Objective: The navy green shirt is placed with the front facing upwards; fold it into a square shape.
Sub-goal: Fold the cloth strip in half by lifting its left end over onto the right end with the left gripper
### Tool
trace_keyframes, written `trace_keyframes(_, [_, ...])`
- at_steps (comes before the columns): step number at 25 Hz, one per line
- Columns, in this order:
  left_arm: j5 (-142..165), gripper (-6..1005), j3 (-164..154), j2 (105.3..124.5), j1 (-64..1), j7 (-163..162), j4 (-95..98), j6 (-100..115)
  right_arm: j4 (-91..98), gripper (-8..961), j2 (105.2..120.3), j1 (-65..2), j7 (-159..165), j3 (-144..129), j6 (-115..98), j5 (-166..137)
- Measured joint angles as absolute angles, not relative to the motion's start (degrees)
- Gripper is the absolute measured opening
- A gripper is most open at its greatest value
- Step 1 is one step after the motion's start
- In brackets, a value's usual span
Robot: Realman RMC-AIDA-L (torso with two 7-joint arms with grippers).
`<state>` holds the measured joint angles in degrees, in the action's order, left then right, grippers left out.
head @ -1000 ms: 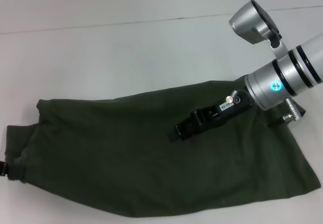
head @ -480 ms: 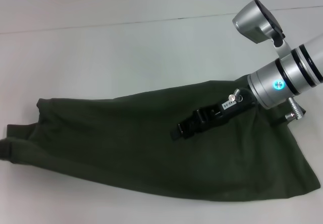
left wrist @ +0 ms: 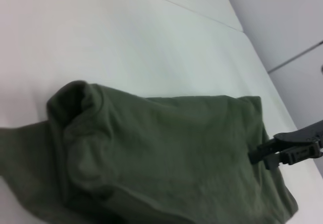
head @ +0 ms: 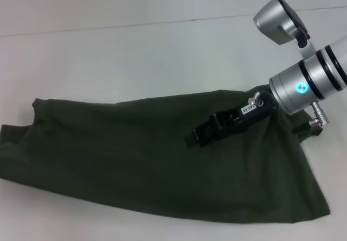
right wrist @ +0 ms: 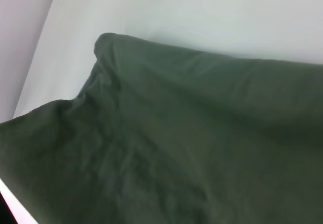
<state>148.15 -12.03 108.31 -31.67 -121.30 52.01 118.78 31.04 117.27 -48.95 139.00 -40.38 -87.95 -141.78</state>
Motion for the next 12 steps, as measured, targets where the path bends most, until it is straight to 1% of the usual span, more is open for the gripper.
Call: trace_keyframes(12, [147.26,7,-6.25,108.20,-26.42,-122.21,57.13,118.76,31.51,474,116.35,-48.65,139.76,-40.20,-87.92,-141.80])
